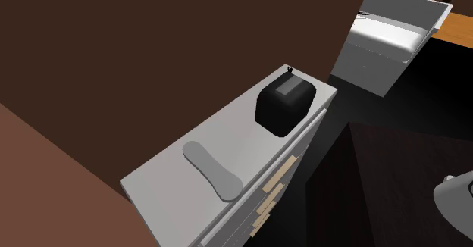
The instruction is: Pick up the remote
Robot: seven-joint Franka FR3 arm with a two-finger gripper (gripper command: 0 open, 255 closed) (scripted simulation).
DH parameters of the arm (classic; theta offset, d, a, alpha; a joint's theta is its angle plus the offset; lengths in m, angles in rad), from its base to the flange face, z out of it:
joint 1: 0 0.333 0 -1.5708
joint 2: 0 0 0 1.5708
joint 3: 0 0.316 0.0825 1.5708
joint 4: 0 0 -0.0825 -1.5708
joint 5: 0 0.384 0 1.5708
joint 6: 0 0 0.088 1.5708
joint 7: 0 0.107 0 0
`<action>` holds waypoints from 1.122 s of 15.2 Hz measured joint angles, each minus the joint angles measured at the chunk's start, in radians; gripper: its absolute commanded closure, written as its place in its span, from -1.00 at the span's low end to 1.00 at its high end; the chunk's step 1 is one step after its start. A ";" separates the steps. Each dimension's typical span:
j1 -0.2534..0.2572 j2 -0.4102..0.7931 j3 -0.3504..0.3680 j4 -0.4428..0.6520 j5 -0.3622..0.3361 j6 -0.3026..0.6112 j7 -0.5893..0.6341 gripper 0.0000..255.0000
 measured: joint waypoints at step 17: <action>-0.012 0.437 0.087 -0.022 0.068 0.433 0.259 -1.00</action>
